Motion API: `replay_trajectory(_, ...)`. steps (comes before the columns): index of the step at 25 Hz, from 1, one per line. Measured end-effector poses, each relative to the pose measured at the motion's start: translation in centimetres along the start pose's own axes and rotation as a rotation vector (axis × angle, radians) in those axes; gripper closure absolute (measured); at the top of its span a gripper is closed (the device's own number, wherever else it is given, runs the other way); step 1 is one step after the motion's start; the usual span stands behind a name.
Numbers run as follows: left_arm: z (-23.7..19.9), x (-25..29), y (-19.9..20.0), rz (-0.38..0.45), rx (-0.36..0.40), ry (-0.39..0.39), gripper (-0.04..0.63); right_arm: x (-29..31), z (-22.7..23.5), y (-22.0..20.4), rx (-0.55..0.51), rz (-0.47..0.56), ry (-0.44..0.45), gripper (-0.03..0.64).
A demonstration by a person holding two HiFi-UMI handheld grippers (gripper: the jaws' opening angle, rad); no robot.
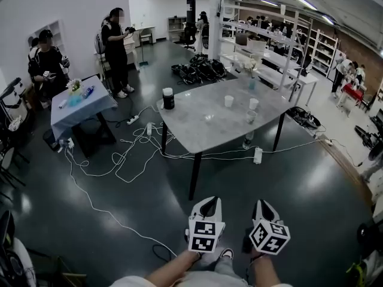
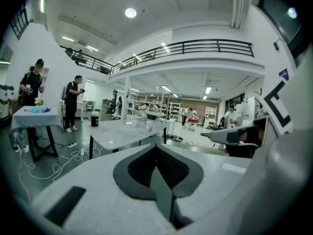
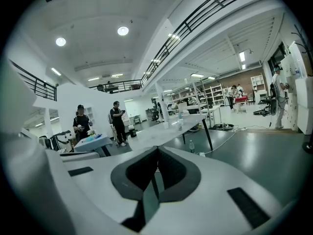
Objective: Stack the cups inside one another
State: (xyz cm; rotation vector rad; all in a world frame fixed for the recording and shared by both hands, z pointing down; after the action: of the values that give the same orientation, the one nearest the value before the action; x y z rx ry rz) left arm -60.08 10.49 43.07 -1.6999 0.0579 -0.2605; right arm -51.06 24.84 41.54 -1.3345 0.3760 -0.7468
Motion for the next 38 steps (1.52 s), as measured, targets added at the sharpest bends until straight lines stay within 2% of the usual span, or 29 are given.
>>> replay_trajectory(21,7.6,16.2,2.6,-0.026,0.033,0.046,0.601,9.7,15.3,5.6,0.037,-0.04,0.031,0.609)
replay_trajectory(29,9.0,21.3,2.2,-0.041,0.058,0.072,0.601,13.8,19.2,6.1,0.055,-0.054,0.068,0.609)
replay_trajectory(38,9.8,26.3,1.6,-0.052,0.049,0.108,0.601,17.7,22.3,6.1,0.048,-0.081,0.112,0.609)
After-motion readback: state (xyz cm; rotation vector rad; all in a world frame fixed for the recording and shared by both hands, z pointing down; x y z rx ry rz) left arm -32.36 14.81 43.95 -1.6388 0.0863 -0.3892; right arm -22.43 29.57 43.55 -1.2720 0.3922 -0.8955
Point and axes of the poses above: the fingertips, and each gripper's own axes: x forward along the fingers, z to its right, y out of its top, the point moved 3 cm from there along -x, backward along the fingers, and after that the axes turned 7 degrees about z, right-handed, at the moved point
